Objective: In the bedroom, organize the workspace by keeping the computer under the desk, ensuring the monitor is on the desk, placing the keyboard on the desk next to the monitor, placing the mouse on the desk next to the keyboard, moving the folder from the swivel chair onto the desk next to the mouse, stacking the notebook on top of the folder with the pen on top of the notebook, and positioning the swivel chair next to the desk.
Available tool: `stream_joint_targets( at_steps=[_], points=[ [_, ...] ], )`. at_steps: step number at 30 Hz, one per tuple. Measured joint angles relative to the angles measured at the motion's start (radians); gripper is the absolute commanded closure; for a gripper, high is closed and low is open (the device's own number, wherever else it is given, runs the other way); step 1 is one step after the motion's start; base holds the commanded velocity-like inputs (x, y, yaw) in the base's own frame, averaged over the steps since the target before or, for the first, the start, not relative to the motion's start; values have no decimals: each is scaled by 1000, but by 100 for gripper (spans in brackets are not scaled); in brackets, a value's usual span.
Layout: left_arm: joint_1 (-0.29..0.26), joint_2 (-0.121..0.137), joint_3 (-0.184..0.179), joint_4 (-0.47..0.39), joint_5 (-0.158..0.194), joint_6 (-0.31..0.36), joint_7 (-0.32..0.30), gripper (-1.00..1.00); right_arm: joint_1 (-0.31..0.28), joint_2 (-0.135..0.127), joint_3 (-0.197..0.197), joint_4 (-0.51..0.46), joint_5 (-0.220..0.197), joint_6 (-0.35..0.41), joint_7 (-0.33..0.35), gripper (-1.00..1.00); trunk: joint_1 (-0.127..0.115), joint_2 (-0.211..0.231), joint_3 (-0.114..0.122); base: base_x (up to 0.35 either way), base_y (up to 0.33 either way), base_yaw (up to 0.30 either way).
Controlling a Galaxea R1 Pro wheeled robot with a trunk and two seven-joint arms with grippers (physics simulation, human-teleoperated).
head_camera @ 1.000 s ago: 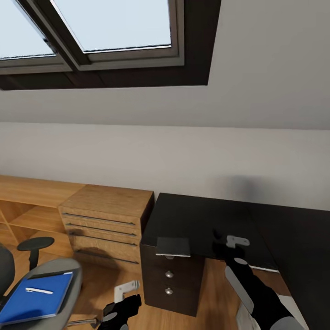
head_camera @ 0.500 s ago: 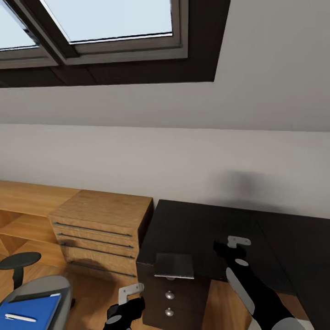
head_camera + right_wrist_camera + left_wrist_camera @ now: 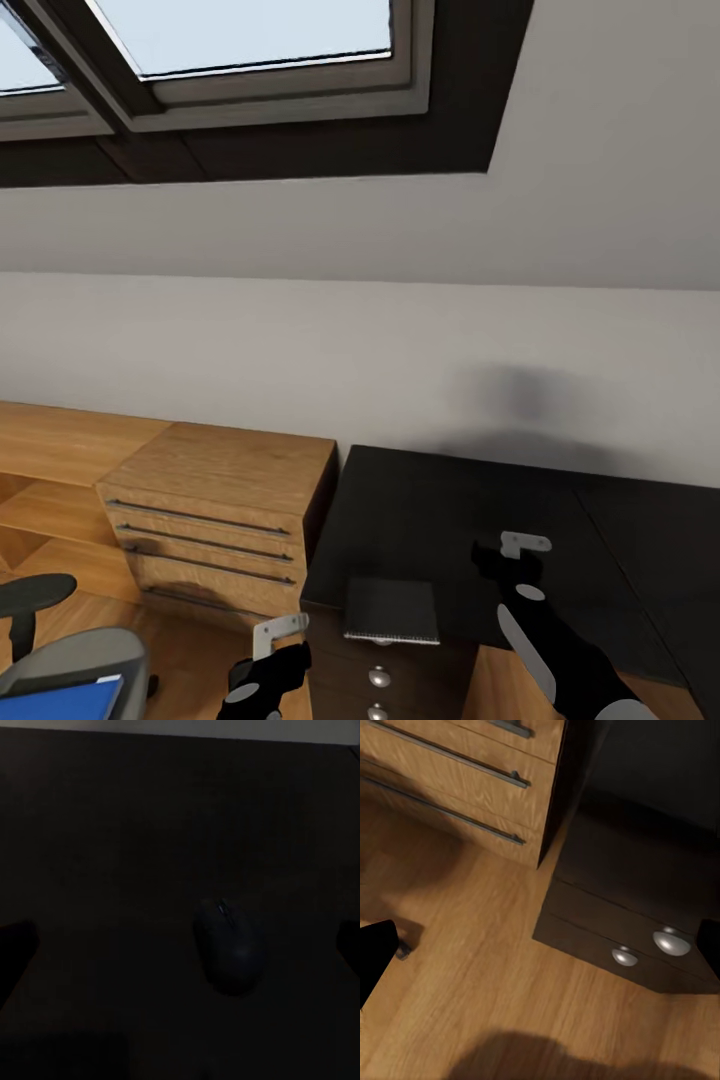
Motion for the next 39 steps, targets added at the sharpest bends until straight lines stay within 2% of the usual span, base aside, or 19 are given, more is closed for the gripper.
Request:
stream_joint_targets(
  at_steps=[9, 19, 20, 21, 26, 33, 39],
  points=[
    [0, 13, 24, -19, 1, 0, 0, -100, -2, -1, -1, 31, 1, -14, 6, -100, 0, 0, 0, 13, 7, 0],
    [0, 16, 34, -27, 1, 0, 0, -100, -26, -1, -4, 162, 3, -76, 22, -100, 0, 0, 0, 0, 0, 0],
    [0, 16, 42, -27, 1, 0, 0, -100, -35, -1, -4, 185, 4, -87, 34, -100, 0, 0, 0, 0, 0, 0],
    [0, 17, 66, -30, 1, 1, -1, -100, -55, -1, -4, 231, 4, -104, 56, -100, 0, 0, 0, 0, 0, 0],
    [0, 17, 124, -52, 1, 4, -3, -100, -84, -2, -4, 285, 5, -126, 71, -100, 0, 0, 0, 0, 0, 0],
    [0, 17, 203, -73, 3, 9, -4, -100, -91, -2, -4, 300, 5, -138, 75, -100, 0, 0, 0, 0, 0, 0],
    [0, 17, 250, -77, 4, 10, -6, -100, -92, -3, -4, 303, 6, -139, 75, -100, 0, 0, 0, 0, 0, 0]
  ],
)
